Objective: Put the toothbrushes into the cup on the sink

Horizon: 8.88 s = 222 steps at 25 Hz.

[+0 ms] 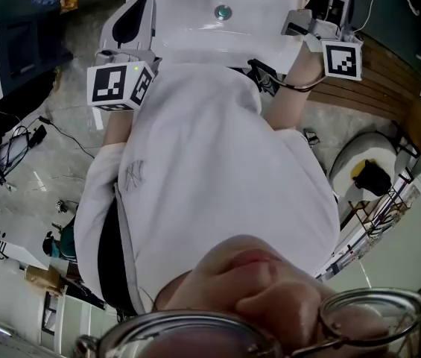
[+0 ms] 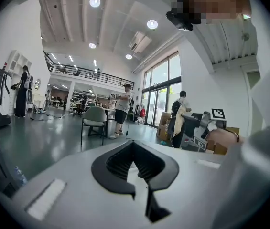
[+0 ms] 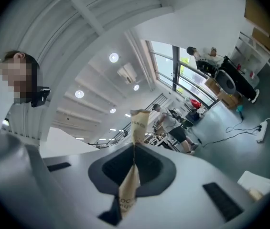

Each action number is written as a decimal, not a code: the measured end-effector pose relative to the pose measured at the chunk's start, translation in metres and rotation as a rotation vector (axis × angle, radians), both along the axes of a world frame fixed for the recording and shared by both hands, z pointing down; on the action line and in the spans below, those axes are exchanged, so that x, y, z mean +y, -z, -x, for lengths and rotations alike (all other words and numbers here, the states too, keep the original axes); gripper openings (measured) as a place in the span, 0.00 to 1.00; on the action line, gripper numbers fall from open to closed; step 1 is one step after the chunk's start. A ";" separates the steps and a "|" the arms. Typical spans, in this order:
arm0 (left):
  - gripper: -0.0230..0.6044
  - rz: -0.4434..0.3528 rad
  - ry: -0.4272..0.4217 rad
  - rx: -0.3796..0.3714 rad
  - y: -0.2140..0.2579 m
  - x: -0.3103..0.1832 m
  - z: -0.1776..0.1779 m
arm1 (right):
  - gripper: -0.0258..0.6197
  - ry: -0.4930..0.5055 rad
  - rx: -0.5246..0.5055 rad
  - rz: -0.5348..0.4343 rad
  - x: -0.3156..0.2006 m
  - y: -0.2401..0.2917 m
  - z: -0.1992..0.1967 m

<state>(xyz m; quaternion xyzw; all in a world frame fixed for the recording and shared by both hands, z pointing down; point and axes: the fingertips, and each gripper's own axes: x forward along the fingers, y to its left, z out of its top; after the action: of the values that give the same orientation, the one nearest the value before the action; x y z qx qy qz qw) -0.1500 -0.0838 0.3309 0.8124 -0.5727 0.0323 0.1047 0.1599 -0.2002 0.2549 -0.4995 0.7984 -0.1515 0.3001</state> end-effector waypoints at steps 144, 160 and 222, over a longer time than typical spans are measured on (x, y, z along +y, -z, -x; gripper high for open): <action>0.05 0.019 -0.064 0.063 -0.001 0.018 -0.014 | 0.05 -0.042 0.421 0.283 0.111 -0.080 0.014; 0.05 0.043 -0.054 0.061 -0.006 0.008 -0.032 | 0.18 -0.028 0.807 0.472 0.075 -0.120 -0.028; 0.05 0.116 0.120 0.024 -0.022 -0.013 -0.021 | 0.10 0.260 0.934 1.080 -0.028 -0.340 -0.095</action>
<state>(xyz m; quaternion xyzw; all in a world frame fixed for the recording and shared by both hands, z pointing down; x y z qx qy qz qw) -0.1286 -0.0970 0.3533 0.7695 -0.6162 0.0495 0.1602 0.2547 -0.2286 0.5953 -0.4918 0.7099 -0.3301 -0.3810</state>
